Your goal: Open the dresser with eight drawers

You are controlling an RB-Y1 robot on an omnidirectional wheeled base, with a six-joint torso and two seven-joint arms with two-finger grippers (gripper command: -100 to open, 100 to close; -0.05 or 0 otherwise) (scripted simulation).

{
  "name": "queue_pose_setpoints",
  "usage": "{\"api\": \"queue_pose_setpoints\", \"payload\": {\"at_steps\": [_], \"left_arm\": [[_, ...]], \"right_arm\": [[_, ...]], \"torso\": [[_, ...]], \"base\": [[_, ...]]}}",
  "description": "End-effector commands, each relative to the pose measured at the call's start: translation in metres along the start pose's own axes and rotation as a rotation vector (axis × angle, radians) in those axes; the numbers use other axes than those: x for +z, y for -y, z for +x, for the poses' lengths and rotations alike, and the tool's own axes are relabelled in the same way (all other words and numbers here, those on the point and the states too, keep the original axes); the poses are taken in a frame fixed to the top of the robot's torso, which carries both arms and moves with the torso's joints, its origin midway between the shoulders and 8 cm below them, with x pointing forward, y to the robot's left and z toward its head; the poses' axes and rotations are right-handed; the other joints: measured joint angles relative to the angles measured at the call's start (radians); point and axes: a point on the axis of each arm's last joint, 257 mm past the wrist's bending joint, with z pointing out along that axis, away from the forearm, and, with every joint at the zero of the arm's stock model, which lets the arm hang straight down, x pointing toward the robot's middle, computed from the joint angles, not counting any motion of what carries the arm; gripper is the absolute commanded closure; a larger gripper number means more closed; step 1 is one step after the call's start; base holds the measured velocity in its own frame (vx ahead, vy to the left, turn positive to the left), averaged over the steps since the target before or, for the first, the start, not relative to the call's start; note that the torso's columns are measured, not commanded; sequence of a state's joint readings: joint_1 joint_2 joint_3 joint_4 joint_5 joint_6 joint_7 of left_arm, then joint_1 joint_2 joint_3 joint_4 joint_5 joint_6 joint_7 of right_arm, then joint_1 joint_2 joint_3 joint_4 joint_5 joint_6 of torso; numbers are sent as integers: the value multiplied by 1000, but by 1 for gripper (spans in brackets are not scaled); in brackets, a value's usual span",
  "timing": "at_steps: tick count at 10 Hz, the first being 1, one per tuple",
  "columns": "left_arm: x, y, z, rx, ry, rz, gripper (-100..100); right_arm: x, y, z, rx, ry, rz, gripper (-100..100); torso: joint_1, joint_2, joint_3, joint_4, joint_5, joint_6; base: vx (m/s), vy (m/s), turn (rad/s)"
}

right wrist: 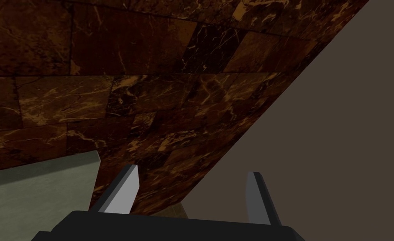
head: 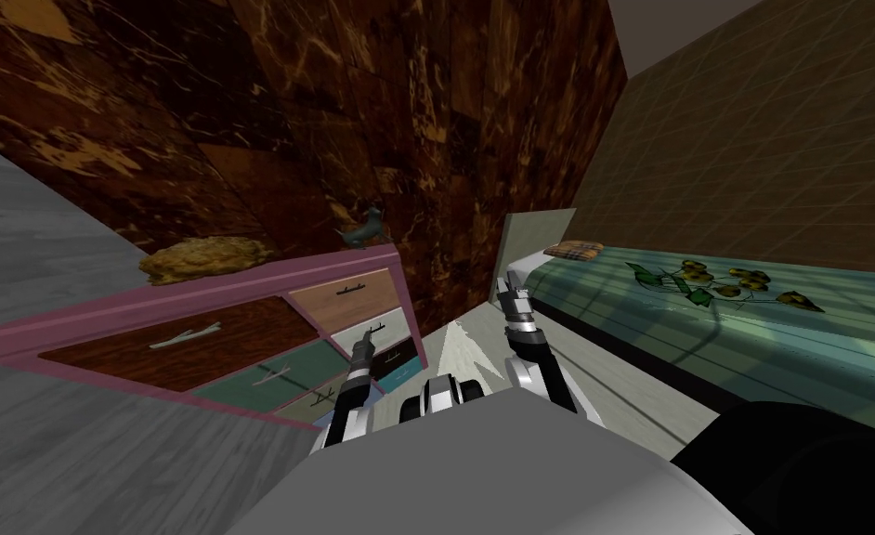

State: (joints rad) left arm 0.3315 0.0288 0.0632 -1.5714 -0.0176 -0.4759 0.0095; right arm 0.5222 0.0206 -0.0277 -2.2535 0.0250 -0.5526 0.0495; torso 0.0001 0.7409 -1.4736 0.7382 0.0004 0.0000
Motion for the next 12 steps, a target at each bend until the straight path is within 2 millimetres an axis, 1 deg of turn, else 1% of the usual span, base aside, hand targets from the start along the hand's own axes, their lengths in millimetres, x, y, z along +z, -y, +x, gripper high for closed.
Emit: {"api": "queue_pose_setpoints", "payload": {"at_steps": [1, 3, 4, 5, 8, 9, 11, 12], "left_arm": [[-3, 6, 0, 0, -2, 2, 100], [-5, 11, 0, 0, -4, 4, 100], [-7, 5, 1, -2, -4, -9, 100], [-11, 5, 2, -2, -6, -12, 100], [-14, 11, 3, -1, -8, -2, 100], [-15, 14, -2, -1, -2, -19, -100], [-15, 26, -6, -2, 2, -16, -100], [-15, 31, -8, -3, 4, -17, -100]], "right_arm": [[0, 0, 0, 0, 0, 0, 0], [0, 0, 0, 0, 0, 0, 0], [0, 0, 0, 0, 0, 0, 0], [0, 0, 0, 0, 0, 0, 0], [0, 0, 0, 0, 0, 0, 0], [0, 0, 0, 0, 0, 0, 0], [0, 0, 0, 0, 0, 0, 0], [0, 0, 0, 0, 0, 0, 0]], "torso": [[-2, 3, 1, 1, -1, -1], [-2, 4, 1, 3, -3, -1], [-2, 2, 0, 4, -3, -2], [0, -3, -3, 3, -3, -1], [-4, 1, 0, 2, -2, 0], [-5, 2, 0, 3, -3, 1], [2, -10, -7, -1, -1, 0], [2, -9, -7, -1, 0, 0]], "base": [[-165, -58, 9], [-174, -54, 5], [-73, -27, -5], [-100, -33, 4], [-150, -73, 21], [-72, -37, -16], [24, 8, -22], [35, 13, -17]]}}
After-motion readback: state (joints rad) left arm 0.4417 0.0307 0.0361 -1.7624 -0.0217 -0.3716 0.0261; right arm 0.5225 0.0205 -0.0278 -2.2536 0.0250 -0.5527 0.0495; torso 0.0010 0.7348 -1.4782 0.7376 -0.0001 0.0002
